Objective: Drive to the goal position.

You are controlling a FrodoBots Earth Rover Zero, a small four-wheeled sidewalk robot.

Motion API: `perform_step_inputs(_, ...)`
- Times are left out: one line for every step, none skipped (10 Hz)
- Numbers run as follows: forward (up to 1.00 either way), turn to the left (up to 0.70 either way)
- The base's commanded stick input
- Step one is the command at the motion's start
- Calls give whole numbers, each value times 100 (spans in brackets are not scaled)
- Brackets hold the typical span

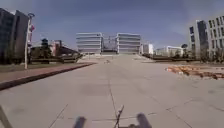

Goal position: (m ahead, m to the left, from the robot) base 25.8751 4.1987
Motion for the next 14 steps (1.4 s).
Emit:
perform_step_inputs(70, 0)
perform_step_inputs(70, 0)
perform_step_inputs(70, 0)
perform_step_inputs(70, 0)
perform_step_inputs(70, 0)
perform_step_inputs(70, 0)
perform_step_inputs(70, 0)
perform_step_inputs(70, 0)
perform_step_inputs(70, 0)
perform_step_inputs(70, 0)
perform_step_inputs(70, 0)
perform_step_inputs(70, 0)
perform_step_inputs(70, 0)
perform_step_inputs(70, 0)
